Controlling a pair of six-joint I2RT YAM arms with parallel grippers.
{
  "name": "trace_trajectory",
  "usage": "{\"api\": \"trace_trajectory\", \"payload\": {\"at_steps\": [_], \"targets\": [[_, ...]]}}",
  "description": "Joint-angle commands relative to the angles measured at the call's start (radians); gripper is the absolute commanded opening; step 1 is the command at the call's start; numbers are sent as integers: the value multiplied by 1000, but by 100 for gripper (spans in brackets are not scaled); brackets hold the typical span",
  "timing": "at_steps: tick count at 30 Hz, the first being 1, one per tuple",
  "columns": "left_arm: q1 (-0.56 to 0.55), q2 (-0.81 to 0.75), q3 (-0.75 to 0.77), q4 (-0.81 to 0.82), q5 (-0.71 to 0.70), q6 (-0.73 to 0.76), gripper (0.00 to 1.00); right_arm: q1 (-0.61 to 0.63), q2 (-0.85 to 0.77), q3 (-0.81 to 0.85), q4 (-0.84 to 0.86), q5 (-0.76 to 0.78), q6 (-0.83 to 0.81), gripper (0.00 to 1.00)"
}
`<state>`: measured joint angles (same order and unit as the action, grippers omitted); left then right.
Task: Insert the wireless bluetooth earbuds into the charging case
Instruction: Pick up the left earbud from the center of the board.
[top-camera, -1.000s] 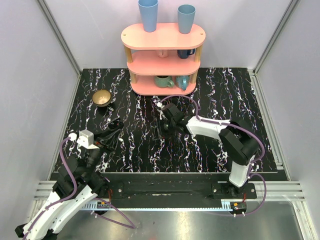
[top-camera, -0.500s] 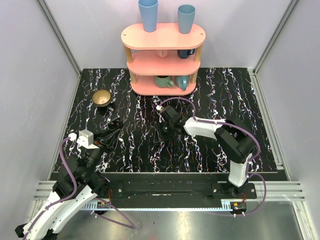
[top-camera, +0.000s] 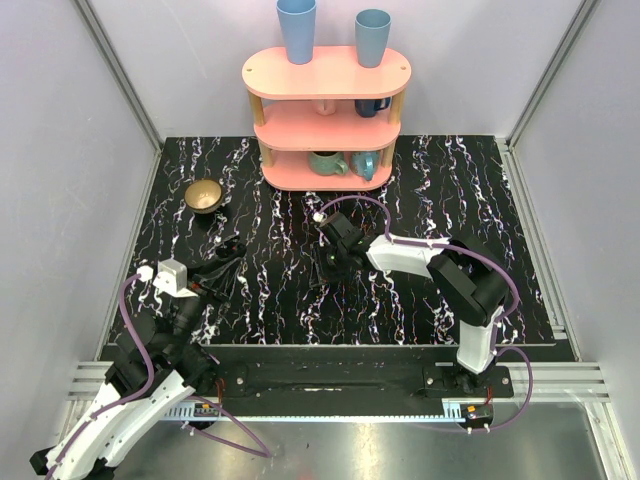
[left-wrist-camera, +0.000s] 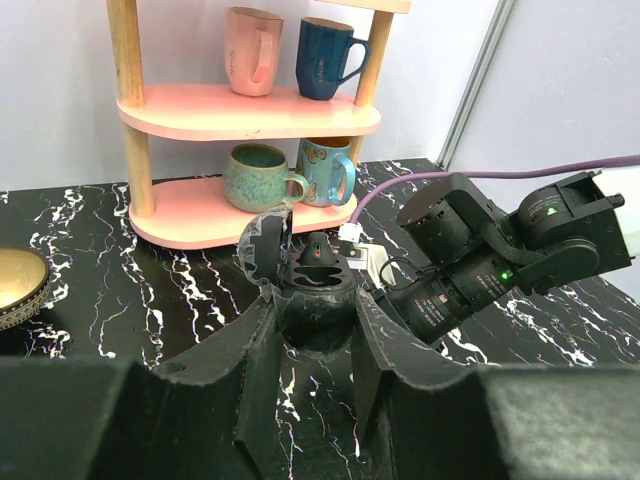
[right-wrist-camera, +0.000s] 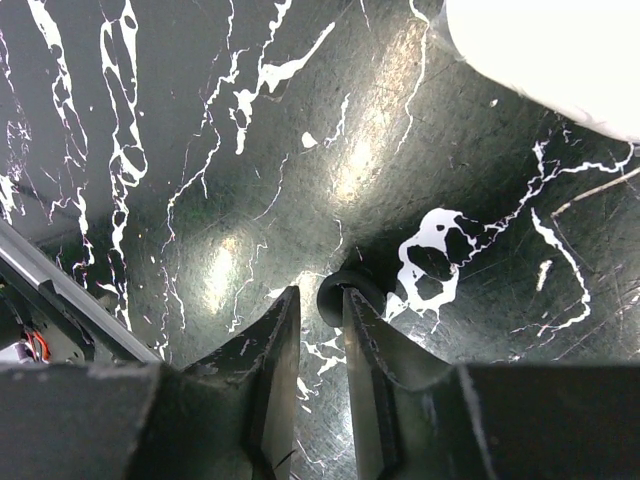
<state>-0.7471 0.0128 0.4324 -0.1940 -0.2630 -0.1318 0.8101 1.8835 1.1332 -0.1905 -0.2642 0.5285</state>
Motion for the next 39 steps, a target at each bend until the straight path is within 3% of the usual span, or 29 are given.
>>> {"api": "trace_trajectory", "payload": {"at_steps": [1, 11, 39], "targets": [[-1, -142, 31, 25, -25, -9, 0, 9, -23, -7, -47, 65, -27, 31], [-1, -139, 31, 21, -33, -11, 0, 9, -34, -13, -84, 92, -9, 25], [-1, -139, 31, 15, -45, -20, 0, 14, -118, -115, -75, 108, 41, 30]]}}
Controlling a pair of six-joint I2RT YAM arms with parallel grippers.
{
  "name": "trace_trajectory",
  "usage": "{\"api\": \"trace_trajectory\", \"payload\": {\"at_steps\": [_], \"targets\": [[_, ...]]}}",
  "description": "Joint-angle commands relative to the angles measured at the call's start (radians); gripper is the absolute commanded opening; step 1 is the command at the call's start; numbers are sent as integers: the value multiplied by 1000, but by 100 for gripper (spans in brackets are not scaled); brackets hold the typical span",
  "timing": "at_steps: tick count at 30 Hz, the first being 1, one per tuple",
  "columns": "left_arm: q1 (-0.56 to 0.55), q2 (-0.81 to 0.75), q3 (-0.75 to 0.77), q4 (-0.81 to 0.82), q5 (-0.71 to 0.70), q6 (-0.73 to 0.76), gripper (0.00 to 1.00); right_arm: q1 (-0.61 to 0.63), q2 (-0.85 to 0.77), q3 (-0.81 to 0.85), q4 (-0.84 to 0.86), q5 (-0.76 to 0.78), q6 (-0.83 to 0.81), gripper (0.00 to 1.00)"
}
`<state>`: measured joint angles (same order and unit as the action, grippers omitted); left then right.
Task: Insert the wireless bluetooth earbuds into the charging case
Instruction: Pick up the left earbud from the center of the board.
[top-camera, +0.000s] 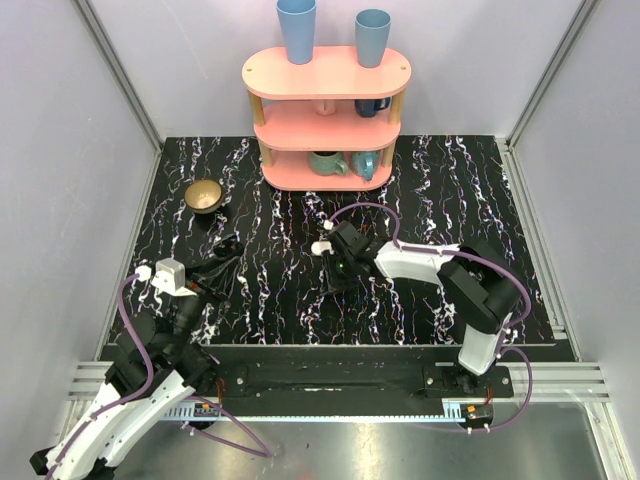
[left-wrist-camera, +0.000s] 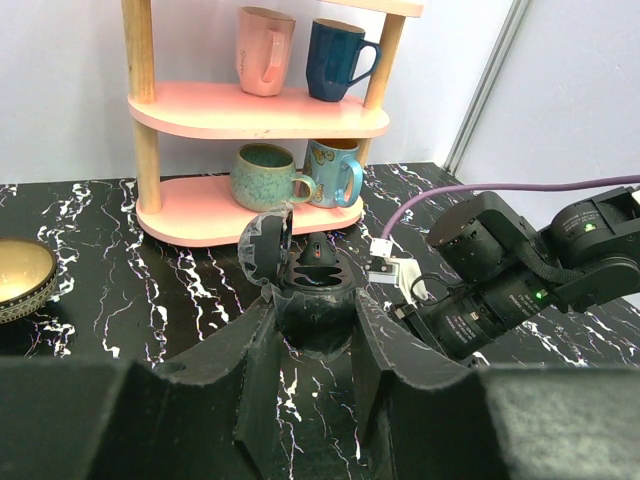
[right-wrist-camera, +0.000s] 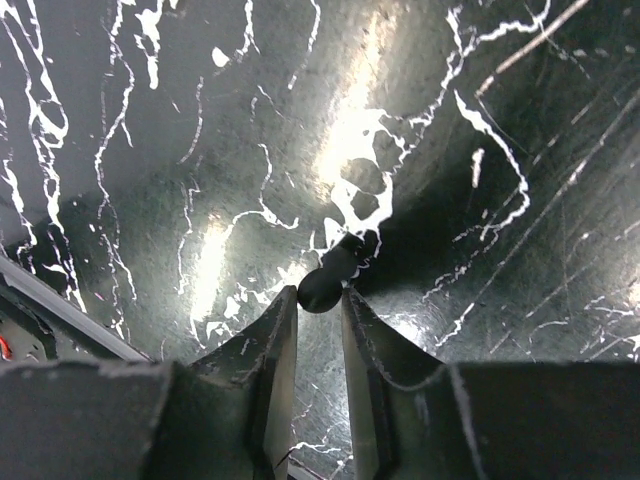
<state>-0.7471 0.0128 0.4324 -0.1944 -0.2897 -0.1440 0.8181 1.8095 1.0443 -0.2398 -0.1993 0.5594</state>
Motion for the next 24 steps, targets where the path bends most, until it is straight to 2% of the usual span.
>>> {"api": "trace_trajectory", "payload": {"at_steps": [1, 17, 24], "targets": [[-1, -137, 31, 16, -19, -9, 0, 7, -48, -27, -21, 43, 13, 30], [-1, -137, 29, 16, -20, -9, 0, 7, -64, -29, 7, 44, 31, 42], [-1, -137, 29, 13, -23, -11, 0, 7, -67, -24, 10, 44, 28, 44]]}}
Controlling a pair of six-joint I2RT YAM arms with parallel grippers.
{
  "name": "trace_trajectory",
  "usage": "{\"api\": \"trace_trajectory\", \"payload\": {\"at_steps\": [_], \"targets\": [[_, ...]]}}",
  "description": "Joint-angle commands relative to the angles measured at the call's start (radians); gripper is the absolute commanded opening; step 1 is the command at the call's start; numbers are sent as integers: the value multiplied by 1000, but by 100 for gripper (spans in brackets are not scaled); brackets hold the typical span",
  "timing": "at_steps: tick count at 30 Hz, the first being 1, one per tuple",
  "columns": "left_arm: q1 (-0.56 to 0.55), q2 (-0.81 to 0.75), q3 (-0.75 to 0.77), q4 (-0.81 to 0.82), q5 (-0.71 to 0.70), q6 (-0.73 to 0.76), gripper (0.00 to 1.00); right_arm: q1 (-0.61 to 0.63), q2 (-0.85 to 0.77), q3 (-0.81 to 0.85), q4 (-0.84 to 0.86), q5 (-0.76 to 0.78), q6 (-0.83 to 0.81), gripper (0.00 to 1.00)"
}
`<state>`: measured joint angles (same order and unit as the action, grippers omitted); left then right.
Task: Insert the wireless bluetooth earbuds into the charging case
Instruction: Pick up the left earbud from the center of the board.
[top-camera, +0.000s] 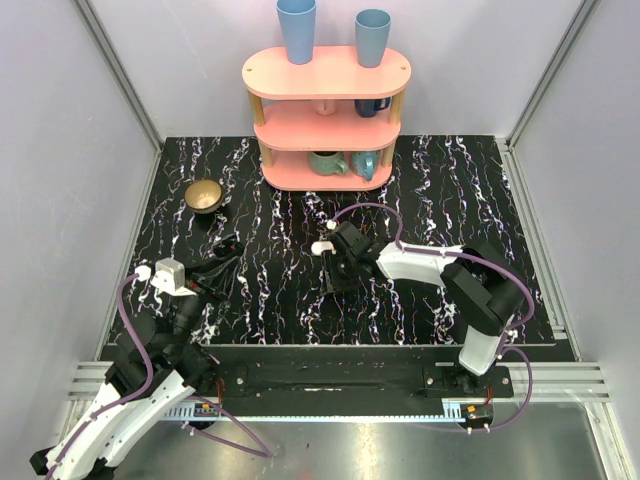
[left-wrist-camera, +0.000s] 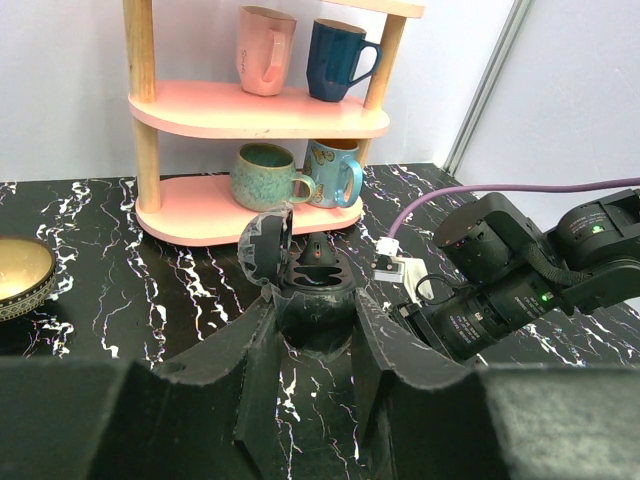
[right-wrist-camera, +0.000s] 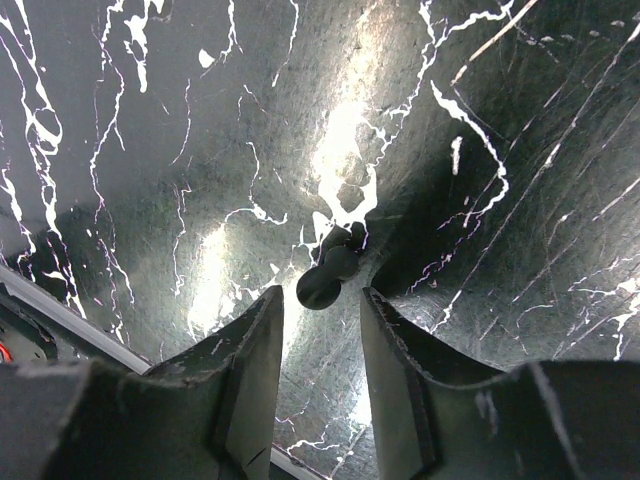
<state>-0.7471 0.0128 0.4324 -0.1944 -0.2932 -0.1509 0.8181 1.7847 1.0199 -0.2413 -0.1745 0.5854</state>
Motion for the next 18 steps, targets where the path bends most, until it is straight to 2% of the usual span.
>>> {"api": "trace_trajectory", "payload": {"at_steps": [1, 12, 18], "targets": [[-1, -137, 29, 13, -20, -6, 0, 7, -45, 0, 11, 20, 2, 44], [-1, -139, 31, 9, -21, -7, 0, 9, -94, 9, 13, 13, 27, 45], [-3, -137, 31, 12, -23, -6, 0, 22, -88, 39, -44, 98, 42, 43]]}}
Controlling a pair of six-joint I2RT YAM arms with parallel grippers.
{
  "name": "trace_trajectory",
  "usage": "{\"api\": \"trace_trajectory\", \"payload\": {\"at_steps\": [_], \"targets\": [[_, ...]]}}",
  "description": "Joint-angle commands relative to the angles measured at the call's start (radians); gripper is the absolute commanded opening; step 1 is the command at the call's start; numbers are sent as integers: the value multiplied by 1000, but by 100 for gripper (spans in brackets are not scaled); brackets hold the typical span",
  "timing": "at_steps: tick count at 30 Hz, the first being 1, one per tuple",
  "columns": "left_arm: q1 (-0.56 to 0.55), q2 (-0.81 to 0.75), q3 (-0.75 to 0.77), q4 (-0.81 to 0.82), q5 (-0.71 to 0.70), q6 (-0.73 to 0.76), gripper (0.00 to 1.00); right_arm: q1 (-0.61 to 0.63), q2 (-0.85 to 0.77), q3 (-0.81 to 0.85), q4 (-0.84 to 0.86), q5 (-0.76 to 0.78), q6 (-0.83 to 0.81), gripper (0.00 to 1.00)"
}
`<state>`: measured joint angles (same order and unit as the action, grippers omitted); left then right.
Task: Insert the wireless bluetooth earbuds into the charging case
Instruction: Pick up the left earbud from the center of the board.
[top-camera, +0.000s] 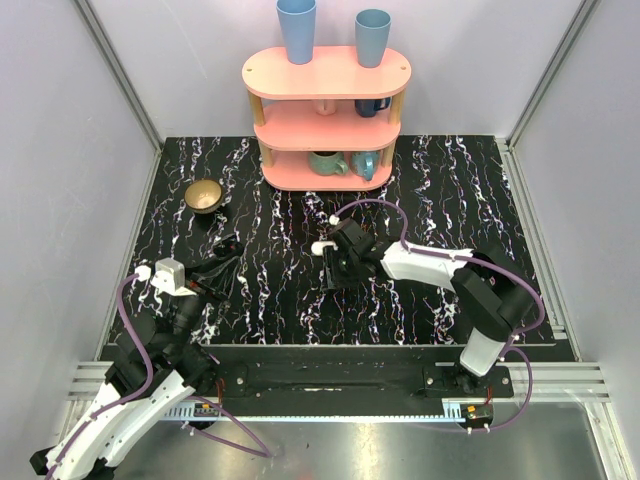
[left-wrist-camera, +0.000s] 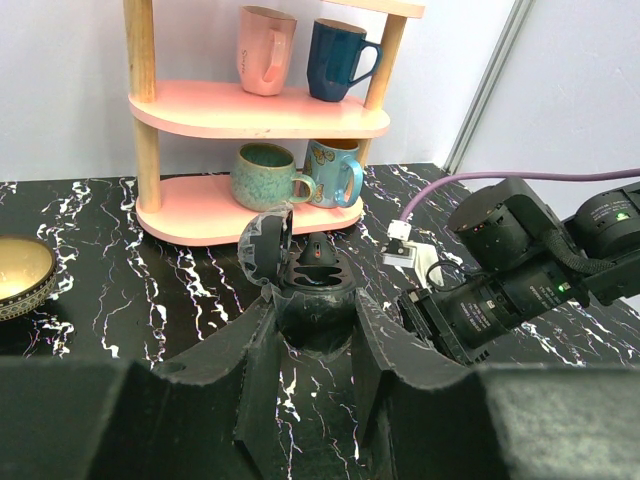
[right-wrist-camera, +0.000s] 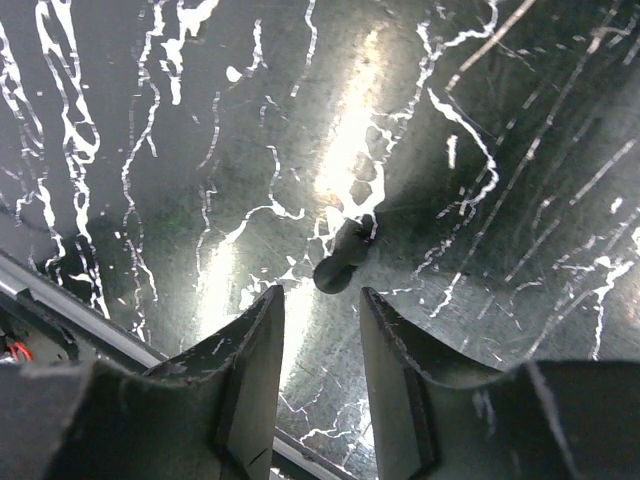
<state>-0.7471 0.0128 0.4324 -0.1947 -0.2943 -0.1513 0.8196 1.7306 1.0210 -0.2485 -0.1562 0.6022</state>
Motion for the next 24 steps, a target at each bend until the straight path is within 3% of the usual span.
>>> {"api": "trace_trajectory", "payload": {"at_steps": [1, 24], "targets": [[-1, -137, 31, 11, -22, -7, 0, 26, -32, 48, -44, 93, 31, 42], [-1, -139, 32, 6, -28, -8, 0, 73, 32, 110, -92, 201, 91, 36]]}}
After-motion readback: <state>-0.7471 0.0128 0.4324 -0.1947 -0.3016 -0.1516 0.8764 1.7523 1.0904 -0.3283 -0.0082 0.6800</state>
